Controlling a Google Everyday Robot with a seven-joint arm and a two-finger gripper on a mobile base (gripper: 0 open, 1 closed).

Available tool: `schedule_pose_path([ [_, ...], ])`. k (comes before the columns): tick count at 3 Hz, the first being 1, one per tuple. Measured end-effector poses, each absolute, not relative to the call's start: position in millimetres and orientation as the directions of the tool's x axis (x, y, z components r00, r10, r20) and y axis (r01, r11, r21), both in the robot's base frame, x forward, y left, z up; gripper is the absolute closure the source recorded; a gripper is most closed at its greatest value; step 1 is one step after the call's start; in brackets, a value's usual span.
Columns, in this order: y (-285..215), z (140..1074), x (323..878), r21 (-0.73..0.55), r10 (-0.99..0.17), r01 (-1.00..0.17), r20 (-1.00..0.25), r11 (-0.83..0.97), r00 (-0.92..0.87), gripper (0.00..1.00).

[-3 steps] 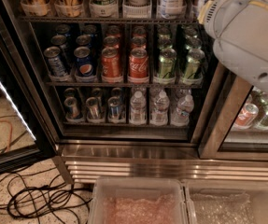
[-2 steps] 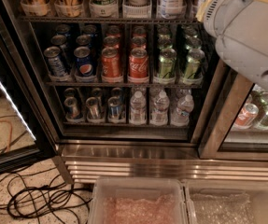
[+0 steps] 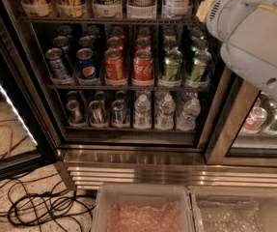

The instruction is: Pick blue plastic bottle from top shelf of fridge

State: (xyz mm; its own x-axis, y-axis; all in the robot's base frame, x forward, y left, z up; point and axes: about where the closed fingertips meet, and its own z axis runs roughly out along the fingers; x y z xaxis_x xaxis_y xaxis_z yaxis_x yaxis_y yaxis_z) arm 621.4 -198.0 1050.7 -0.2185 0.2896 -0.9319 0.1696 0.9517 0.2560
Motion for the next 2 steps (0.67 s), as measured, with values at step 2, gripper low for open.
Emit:
schedule_pose_path([
  [2,-186.5,1060.0,631.4,0.214,0.231,0.105,-0.955,0.971,-0.186,0.39],
])
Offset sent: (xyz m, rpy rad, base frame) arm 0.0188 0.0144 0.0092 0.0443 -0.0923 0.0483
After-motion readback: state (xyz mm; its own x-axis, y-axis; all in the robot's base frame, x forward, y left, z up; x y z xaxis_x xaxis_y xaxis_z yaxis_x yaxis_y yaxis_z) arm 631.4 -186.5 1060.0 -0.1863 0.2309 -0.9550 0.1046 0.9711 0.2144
